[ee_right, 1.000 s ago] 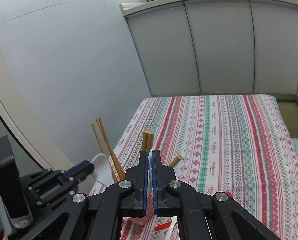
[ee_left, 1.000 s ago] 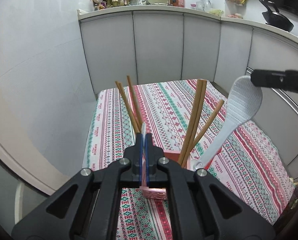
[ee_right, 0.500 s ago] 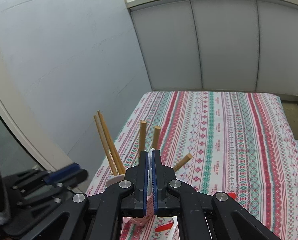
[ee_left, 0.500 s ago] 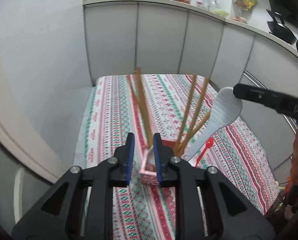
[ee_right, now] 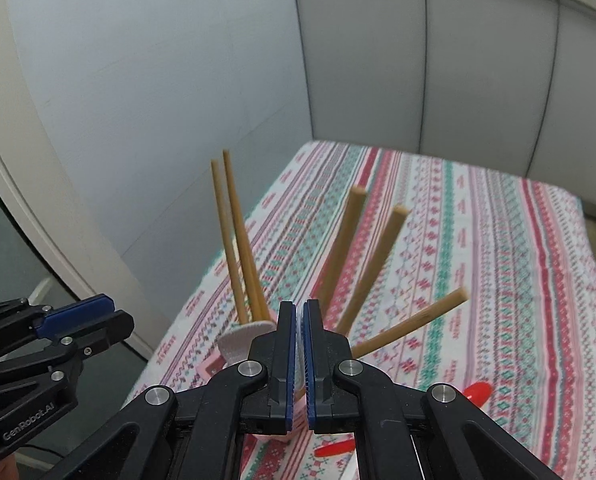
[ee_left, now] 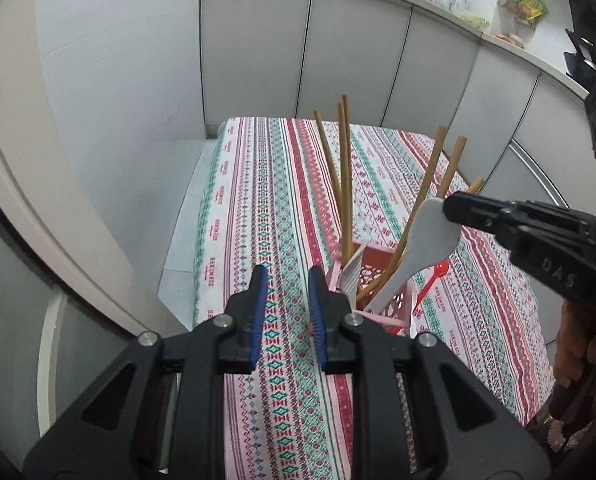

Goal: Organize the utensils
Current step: 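Carry both white paddles to the pink holder, insert them and open both grippers, then grasp the white plastic spoon by its handle with the left gripper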

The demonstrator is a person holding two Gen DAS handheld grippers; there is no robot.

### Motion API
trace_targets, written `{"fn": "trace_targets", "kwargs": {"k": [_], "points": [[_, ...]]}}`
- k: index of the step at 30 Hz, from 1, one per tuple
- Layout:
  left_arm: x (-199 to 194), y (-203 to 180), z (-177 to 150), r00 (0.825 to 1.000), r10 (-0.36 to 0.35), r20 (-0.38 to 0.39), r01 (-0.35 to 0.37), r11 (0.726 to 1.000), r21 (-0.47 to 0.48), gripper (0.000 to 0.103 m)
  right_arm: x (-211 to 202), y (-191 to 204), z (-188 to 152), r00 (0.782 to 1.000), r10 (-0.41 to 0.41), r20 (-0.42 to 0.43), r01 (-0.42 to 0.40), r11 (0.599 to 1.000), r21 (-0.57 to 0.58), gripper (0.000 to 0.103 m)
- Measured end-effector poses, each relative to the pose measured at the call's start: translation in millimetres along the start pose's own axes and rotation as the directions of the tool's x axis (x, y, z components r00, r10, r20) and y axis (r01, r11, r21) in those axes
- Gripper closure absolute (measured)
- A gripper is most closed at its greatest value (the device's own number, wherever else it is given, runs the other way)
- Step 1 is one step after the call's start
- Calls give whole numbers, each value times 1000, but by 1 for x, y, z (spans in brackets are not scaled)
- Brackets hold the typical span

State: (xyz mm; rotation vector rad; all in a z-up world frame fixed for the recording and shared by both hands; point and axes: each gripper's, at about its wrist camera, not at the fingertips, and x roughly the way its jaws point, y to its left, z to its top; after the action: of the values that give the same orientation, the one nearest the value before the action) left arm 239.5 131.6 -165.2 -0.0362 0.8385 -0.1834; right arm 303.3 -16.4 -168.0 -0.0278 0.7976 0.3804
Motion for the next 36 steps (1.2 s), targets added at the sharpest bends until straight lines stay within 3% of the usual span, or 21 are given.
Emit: {"fn": "trace_targets", "kwargs": {"k": [3,5,6,7,14,19,26,36], "points": [[2,2,0,1000,-1,-12,1,1000,-9,80,5,-3,-1,999,49,-2,-49,998,30,99],[2,3,1,1000,-6,-19,5,1000,-15,77,3,-9,0,996,86,-6,-86,993,77,87],[2,3,1,1000,-8,-22,7,1000,-17,73,0,-11,1,995,96,1,-96,991,92,73],[1,3,0,1000,-10,-23,10,1000,-17,71,-4,-13,1,995,99,9,-100,990,99,67],[0,-7,-6,997,-27,-69,29,999,22,66,-38,-29,-2,997,68,28,-71,992,106,67],[3,-18,-16,993,-54,-109,59,997,43,51,-50,-55,-12,999,29,12,-31,989,146,65],[10,-39,-29,983,-70,-170,85,993,83,39,-33,-100,-38,991,-27,-128,55,973,224,57],[23,-92,-47,967,-92,-236,150,958,243,38,-19,-146,-70,972,-61,-226,125,951,283,51]]}}
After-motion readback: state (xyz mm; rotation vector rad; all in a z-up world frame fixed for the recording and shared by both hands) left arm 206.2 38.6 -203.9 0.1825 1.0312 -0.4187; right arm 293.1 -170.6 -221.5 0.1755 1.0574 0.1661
